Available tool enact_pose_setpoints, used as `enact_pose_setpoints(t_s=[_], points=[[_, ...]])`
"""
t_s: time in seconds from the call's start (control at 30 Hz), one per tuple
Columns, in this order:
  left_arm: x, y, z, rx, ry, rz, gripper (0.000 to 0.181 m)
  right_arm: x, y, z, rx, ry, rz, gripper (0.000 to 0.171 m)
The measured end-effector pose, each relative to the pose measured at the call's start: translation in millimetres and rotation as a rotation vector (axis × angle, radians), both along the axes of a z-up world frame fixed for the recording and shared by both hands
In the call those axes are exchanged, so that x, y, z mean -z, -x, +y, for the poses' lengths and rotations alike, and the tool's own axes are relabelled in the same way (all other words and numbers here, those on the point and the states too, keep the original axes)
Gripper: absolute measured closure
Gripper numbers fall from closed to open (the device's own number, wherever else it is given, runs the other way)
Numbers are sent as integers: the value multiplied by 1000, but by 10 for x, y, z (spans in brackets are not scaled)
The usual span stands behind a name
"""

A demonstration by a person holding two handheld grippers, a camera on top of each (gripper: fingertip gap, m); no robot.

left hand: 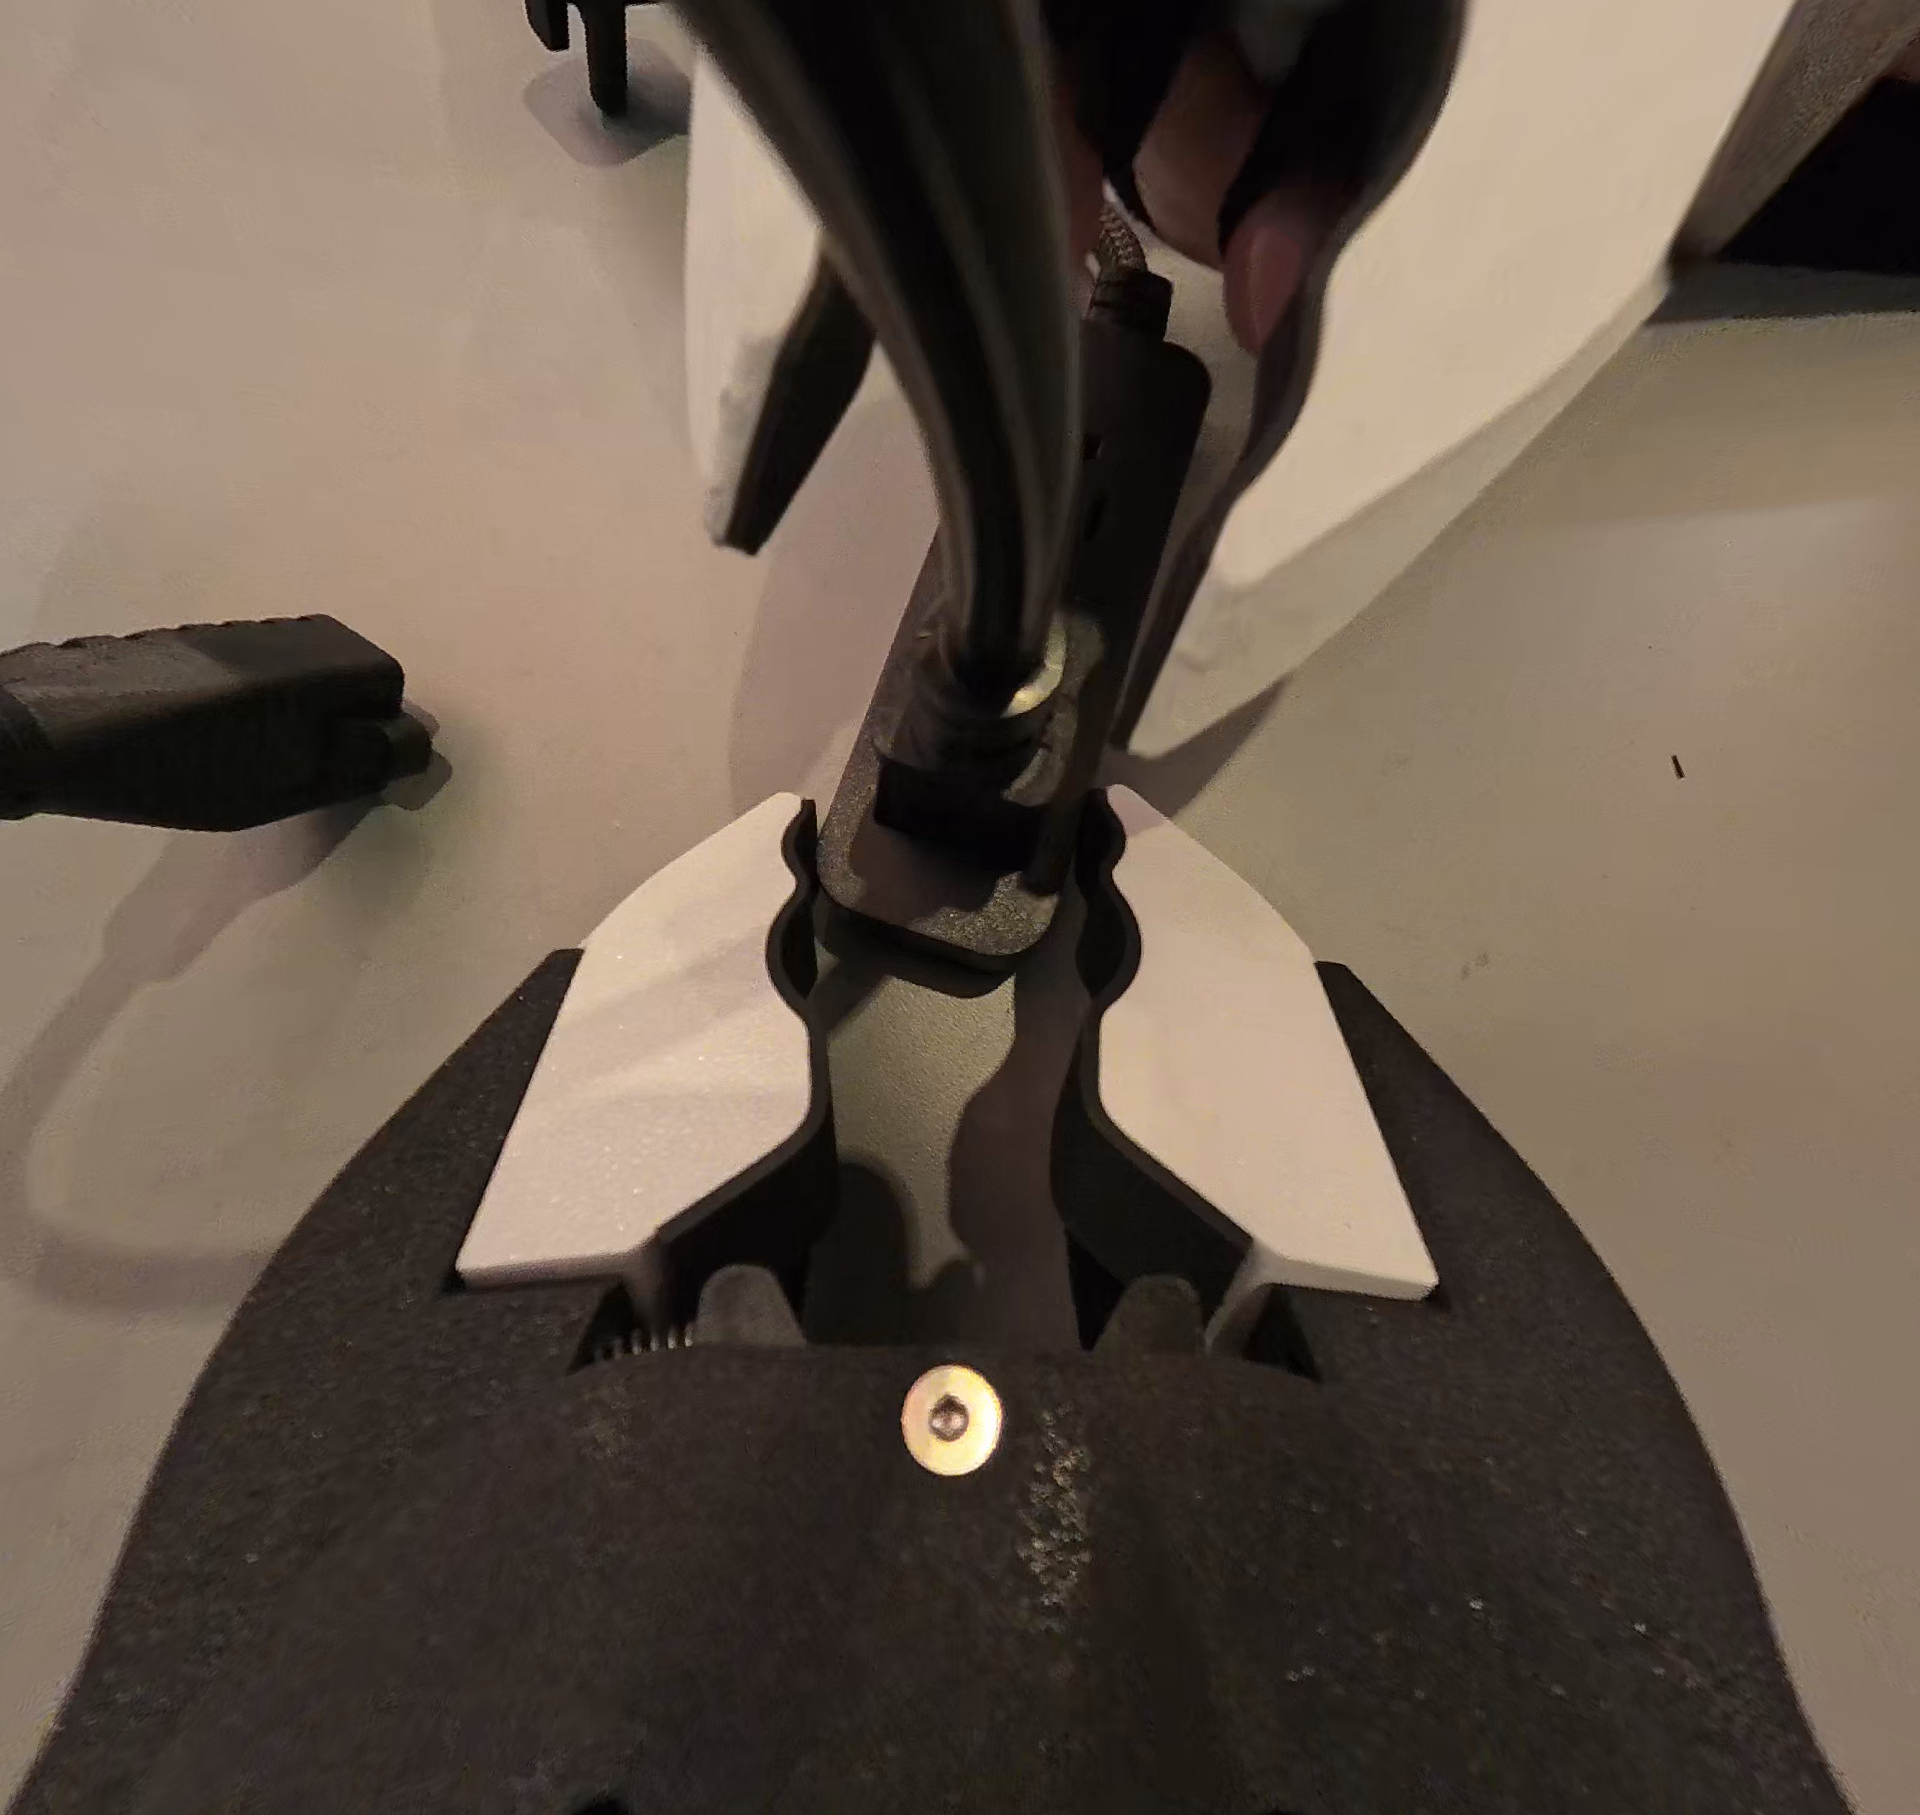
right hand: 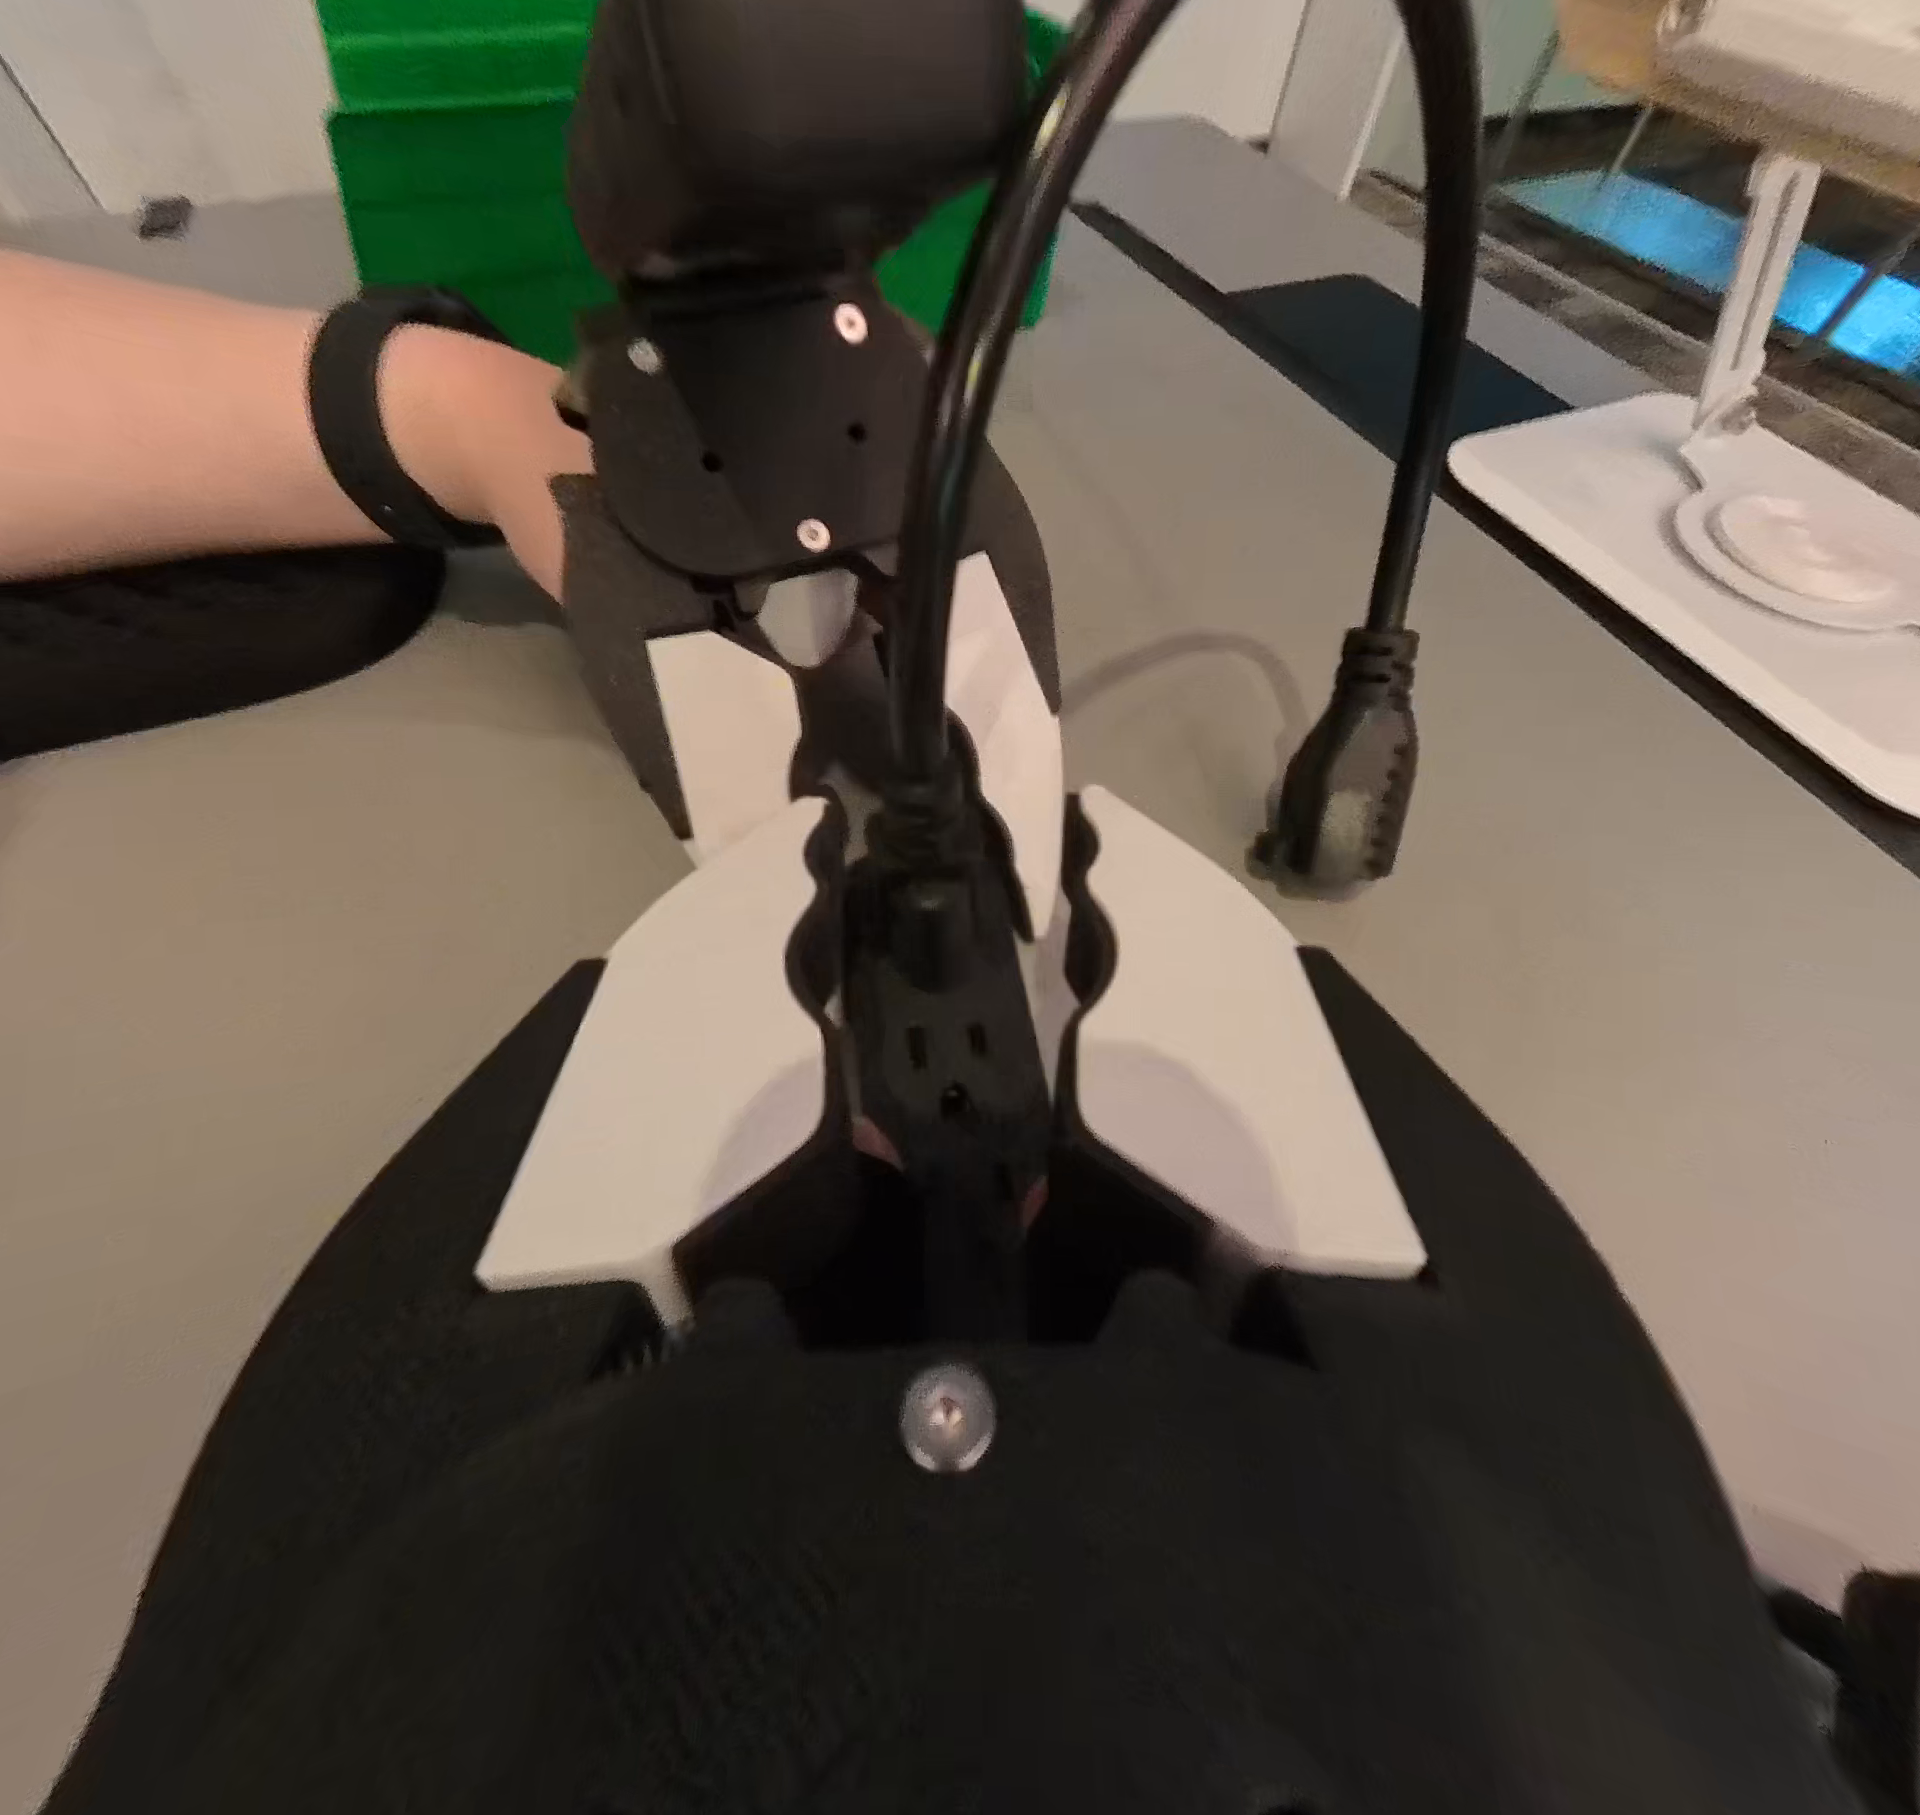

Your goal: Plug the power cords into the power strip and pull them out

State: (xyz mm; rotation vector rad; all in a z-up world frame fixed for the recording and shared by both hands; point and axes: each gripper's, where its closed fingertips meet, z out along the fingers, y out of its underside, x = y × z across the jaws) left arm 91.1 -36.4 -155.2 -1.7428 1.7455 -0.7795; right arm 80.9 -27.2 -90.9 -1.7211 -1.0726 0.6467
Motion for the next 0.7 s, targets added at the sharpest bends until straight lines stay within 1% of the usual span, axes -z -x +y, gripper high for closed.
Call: enact_pose_setpoints(t_s=[0.07, 0.1, 0.13, 0.17, 0.2, 0.37, 0.7], points=[[2, -1, 0, 0, -1, 1, 133, 167, 9, 1, -7, 31, -101, 120], [8, 6, 3, 1, -7, 7, 134, 242, 33, -13, -13, 58, -130, 118], [12, 13, -5, 9, -17, 9, 134, 277, 53, -20, -13, 84, -132, 121], [12, 14, -5, 8, -16, 9, 134, 270, 65, -23, -14, 104, -113, 136], [12, 14, -5, 7, -16, 9, 134, 274, 72, -32, -24, 119, -101, 143], [12, 19, -2, 6, -16, 10, 134, 271, 85, -33, -28, 95, -93, 144], [12, 37, -11, 8, -16, 9, 134, 253, 111, -48, -27, 115, -56, 145]])
